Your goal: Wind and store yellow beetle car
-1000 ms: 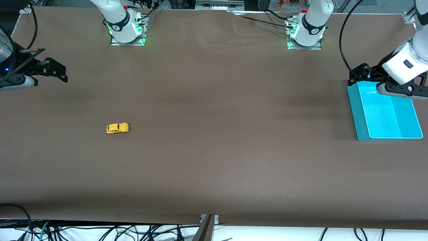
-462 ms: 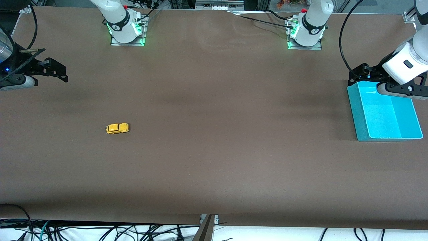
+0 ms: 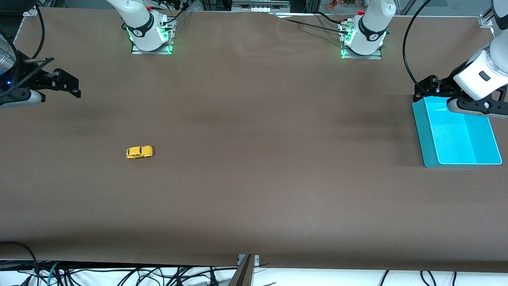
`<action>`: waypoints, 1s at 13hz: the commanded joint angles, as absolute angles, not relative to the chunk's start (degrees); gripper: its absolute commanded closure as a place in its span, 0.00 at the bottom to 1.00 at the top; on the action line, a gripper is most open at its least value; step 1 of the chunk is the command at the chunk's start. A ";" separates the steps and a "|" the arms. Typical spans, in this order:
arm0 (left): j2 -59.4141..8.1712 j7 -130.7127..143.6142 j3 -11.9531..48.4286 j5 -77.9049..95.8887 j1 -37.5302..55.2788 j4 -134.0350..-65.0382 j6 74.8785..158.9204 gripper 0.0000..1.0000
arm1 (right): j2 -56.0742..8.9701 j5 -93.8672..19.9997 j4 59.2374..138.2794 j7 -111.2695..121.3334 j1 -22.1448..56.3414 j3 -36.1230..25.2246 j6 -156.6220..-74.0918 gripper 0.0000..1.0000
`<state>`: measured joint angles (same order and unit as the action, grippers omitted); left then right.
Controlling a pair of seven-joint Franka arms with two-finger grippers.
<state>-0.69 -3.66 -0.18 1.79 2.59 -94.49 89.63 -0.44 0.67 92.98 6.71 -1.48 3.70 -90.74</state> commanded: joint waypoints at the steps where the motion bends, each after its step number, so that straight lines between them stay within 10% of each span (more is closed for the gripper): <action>1: -1.41 -3.43 0.09 0.35 2.37 -92.72 88.15 0.00 | -1.31 0.44 94.03 7.99 -1.41 5.96 -89.74 0.00; 13: -1.41 -3.43 0.09 0.35 2.37 -92.72 88.15 0.00 | -9.22 0.44 118.28 65.17 -1.84 7.56 -120.72 0.00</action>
